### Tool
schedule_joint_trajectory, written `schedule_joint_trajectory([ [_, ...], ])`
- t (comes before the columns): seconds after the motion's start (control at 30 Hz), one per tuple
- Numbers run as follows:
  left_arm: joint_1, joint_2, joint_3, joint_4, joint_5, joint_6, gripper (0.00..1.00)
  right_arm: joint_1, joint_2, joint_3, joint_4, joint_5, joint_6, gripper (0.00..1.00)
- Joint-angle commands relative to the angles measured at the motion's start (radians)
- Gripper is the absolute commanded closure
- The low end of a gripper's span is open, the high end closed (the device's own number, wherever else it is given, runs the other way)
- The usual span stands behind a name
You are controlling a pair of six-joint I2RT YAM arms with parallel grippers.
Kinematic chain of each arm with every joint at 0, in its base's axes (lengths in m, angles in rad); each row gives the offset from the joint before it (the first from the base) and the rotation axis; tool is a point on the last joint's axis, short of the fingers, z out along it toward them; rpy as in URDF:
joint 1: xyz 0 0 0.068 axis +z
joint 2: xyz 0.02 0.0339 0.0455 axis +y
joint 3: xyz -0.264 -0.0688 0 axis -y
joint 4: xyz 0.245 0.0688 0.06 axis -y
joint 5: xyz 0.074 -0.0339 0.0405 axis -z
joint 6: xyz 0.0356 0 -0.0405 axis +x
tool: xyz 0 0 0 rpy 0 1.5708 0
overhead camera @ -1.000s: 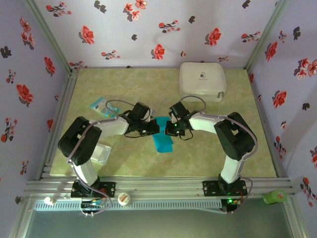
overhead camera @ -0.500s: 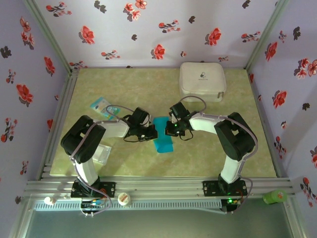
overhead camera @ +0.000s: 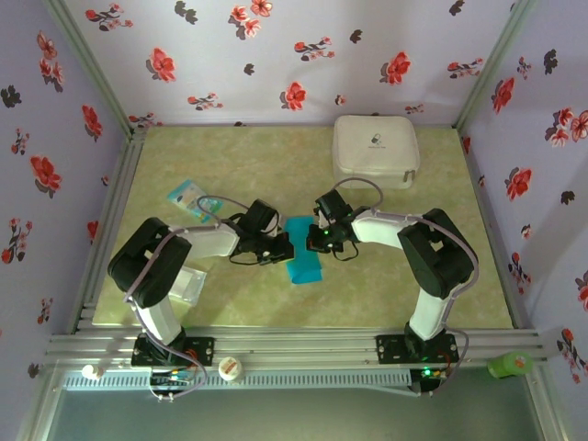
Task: Fold a paper plane with a square sheet of paper (pick it up from the middle)
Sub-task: First fold the square sheet of paper in half at the center of the table.
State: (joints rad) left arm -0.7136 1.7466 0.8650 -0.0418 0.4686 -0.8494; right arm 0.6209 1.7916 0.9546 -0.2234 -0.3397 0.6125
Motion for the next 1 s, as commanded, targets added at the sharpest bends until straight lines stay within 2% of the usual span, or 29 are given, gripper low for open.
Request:
schedule_joint_trajectory([
  [0.0,-0.007,-0.028,-0.017,0.027,0.023,-0.027,1.00,-0.001,0.050,-0.063,-0.117,0.117,0.012,1.00],
  [0.4,-0.006,0.022,-0.122,-0.015,-0.052,0.011,1.00,-0.001,0.056,-0.066,-0.126,0.127,0.003,1.00],
  [0.57,-0.003,-0.039,-0.047,-0.098,-0.073,0.034,1.00,-0.001,0.055,-0.061,-0.130,0.126,0.001,1.00],
  [0.73,-0.014,-0.086,0.046,-0.171,-0.065,-0.027,1.00,-0.001,0.049,-0.061,-0.135,0.125,0.002,1.00],
  [0.97,-0.050,-0.064,0.058,-0.132,-0.048,-0.063,1.00,-0.001,0.050,-0.063,-0.142,0.133,0.001,1.00],
])
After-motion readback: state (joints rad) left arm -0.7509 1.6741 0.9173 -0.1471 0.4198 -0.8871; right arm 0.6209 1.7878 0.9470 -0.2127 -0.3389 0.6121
